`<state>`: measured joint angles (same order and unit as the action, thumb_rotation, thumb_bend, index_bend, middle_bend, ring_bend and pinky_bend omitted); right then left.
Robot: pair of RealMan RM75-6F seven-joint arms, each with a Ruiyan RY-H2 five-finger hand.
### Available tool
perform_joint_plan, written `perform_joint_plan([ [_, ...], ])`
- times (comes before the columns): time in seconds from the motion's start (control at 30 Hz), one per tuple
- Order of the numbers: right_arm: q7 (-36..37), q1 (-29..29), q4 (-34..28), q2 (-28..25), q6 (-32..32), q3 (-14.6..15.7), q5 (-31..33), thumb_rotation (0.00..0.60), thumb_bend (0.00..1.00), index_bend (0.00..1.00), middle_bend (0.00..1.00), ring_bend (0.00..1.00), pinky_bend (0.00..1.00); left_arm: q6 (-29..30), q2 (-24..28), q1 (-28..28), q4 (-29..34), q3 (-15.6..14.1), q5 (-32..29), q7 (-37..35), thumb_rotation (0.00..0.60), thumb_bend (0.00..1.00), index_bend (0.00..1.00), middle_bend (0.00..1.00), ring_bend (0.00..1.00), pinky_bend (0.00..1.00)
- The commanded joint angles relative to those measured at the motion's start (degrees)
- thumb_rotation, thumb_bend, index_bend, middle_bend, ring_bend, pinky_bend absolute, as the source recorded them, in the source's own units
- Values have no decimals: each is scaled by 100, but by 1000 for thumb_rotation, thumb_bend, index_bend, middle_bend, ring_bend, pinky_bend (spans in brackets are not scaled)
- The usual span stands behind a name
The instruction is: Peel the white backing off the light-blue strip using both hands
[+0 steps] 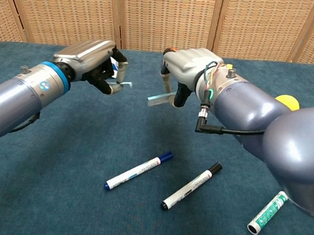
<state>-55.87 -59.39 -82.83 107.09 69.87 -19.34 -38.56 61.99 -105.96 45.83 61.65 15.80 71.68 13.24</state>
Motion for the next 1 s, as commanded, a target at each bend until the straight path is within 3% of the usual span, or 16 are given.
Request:
perform_joint_plan([
  [0.03,19,11,35,-9,-19,6,9,600,543,614,0,0,0,54,228,-148,-138,-42,10,-162,600,656,796,1000,1000,919],
  [0.17,51,17,114,4,-53,11,22,600,543,614,0,0,0,66,560,-356,-312,-54,-49,-441,600,596,797,997,1000,916],
  [0.27,65,13,202,38,-74,17,32,600,534,602,0,0,0,91,804,-515,-471,-134,7,-701,600,330,678,890,918,888],
  [0.3,67,8,233,50,-79,17,31,600,484,545,0,0,0,124,845,-547,-510,-157,50,-794,600,201,570,772,803,828],
  [0.33,69,2,268,63,-80,16,25,600,347,426,0,0,0,159,882,-581,-558,-178,88,-881,600,95,451,594,637,729],
  [0.43,176,4,402,107,-54,-7,-68,600,8,44,0,0,0,159,1024,-690,-720,-286,163,-1036,600,0,161,99,212,418],
  [0.5,312,29,431,125,-1,-46,-156,600,0,0,0,0,0,119,1107,-729,-741,-301,133,-1014,600,0,43,4,75,305],
  [0.6,428,73,386,100,136,-79,-302,600,0,0,0,0,0,162,1243,-796,-625,-237,63,-1068,600,0,0,0,2,233],
  [0.8,649,312,-241,-262,414,-31,-679,600,0,0,0,0,0,590,1750,-1038,13,-232,196,-1026,600,0,0,0,0,177],
  [1.0,1372,845,-755,-1017,772,456,-1836,600,0,0,0,0,0,1306,2460,-1506,675,-540,667,-775,600,0,0,0,0,106],
])
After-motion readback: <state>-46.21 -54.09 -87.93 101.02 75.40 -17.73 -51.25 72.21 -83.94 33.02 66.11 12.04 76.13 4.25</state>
